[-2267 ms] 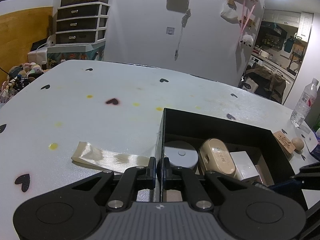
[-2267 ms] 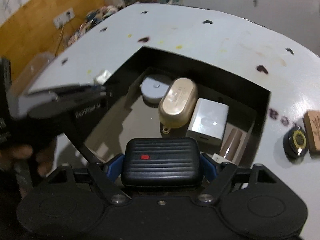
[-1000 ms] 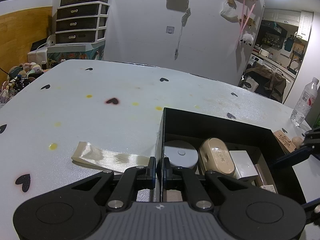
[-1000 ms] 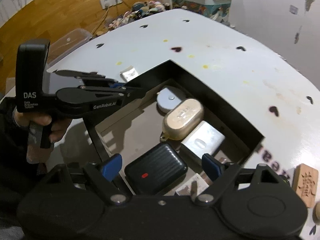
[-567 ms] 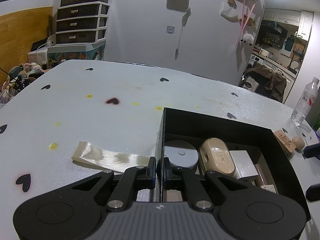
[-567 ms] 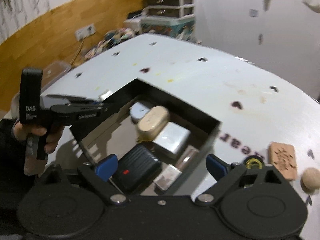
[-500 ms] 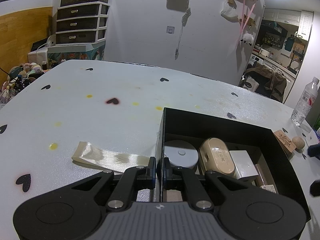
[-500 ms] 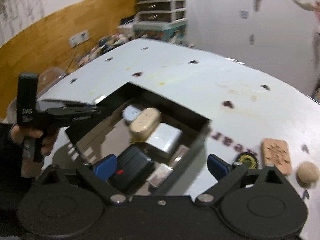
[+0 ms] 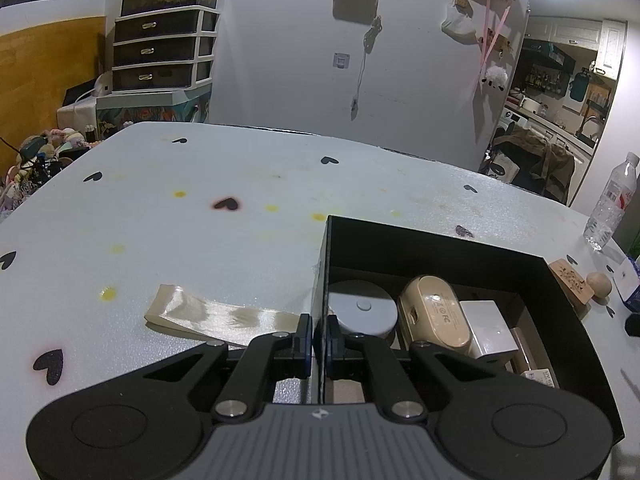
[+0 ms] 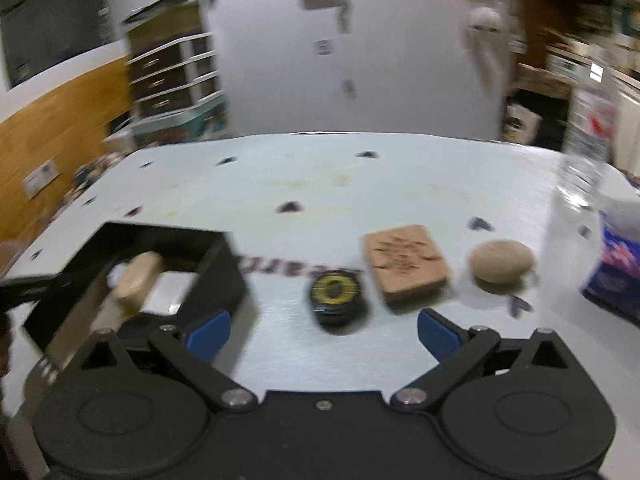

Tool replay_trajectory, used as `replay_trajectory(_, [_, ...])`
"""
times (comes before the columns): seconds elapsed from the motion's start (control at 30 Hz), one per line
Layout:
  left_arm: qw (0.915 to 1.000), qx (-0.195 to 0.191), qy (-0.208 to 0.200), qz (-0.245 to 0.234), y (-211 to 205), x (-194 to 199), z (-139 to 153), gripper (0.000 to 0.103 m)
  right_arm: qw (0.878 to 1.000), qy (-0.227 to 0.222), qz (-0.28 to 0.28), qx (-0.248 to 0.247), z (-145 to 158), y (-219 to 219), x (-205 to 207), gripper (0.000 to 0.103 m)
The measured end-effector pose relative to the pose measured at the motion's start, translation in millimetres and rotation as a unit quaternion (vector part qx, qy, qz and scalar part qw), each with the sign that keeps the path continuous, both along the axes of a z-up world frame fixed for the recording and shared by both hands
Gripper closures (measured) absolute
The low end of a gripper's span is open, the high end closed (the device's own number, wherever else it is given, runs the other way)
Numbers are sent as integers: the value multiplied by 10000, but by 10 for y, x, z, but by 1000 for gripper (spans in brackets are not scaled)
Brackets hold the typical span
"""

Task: Organize rigid objects
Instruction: 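Move the right gripper to the carved wooden block, then grasp the carved wooden block with the right gripper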

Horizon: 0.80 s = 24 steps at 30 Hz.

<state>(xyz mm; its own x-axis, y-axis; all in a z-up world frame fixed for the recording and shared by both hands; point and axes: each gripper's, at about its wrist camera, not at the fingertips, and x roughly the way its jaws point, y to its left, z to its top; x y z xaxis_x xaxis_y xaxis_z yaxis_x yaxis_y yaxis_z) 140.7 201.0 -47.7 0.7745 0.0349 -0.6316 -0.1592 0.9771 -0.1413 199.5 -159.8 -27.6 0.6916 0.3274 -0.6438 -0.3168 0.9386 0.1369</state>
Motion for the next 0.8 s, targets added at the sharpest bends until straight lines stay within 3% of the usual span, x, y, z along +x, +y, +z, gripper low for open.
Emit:
replay_trajectory(0.17, [10000, 21, 4, 2, 16, 2, 1, 97, 9991, -148, -407, -38, -149, -163, 139, 2])
replay_trajectory(0.37, [10000, 39, 8, 9, 26, 3, 6, 97, 9987, -229, -455, 91, -262, -258, 527, 6])
replay_trajectory(0.63, [10000, 44, 16, -3, 27, 6, 8, 97, 9973, 178, -560, 450, -437, -230, 1110, 13])
replay_trajectory(0.8, [10000, 58, 27, -17, 17, 6, 6, 97, 9971, 425, -461, 439, -482, -138, 1165, 17])
